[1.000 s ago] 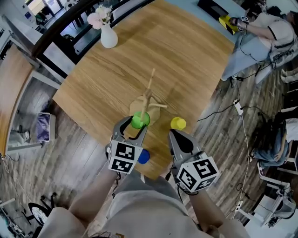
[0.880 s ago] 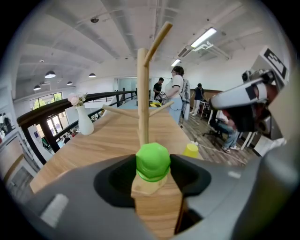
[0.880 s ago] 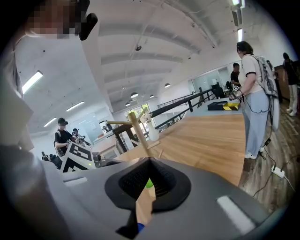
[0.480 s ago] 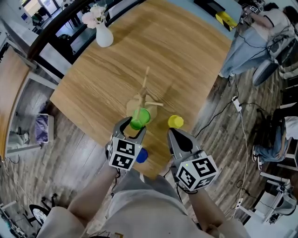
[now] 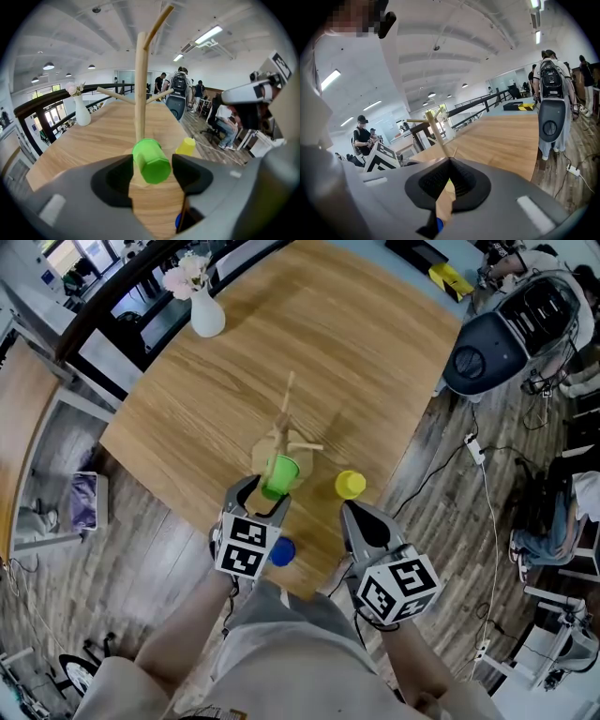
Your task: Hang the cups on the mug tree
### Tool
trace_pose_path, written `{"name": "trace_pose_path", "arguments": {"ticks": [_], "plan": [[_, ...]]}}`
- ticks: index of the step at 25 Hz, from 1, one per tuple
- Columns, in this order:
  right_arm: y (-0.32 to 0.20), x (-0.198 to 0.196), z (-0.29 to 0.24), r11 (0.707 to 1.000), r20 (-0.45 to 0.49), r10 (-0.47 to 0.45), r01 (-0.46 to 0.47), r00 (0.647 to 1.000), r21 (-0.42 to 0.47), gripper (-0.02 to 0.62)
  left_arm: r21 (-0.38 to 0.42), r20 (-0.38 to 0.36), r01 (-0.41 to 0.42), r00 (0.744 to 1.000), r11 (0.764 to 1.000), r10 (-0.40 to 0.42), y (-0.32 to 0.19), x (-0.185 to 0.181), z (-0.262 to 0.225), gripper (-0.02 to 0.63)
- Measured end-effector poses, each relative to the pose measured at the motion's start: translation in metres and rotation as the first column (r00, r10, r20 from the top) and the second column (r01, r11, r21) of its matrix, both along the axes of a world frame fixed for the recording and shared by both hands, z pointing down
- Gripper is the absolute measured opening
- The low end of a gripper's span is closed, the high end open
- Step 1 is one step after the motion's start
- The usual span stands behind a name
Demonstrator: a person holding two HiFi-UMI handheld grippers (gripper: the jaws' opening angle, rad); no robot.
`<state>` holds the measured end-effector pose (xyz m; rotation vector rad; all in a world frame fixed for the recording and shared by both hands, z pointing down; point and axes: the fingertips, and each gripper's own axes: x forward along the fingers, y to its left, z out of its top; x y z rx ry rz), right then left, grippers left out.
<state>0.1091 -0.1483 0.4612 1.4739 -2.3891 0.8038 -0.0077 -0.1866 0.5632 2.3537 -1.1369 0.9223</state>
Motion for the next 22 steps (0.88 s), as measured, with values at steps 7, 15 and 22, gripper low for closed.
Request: {"name": "trace_pose_path", "arguments": {"ticks": [7, 15, 22], "plan": [[-0.003, 0.001, -0.014, 0.999, 0.006, 0.003, -0.003, 1.000, 0.032, 0.000, 0.027, 0.000, 0.020, 1.000, 0.999, -0.020, 0.001, -0.009, -0.016, 0.259], [0.007, -0.002, -0.042, 0.996, 0.018, -0.012, 0.010, 1.000, 0.084, 0.000, 0.074, -0.007, -0.014, 1.000, 0.997, 0.014, 0.016, -0.011, -0.047, 0.258], [0.017, -0.012, -0.064, 0.991, 0.006, -0.016, 0.015, 1.000, 0.136, 0.000, 0.135, -0.057, 0.008, 0.998, 0.991, 0.000, 0.026, -0.024, -0.086, 0.236]]}}
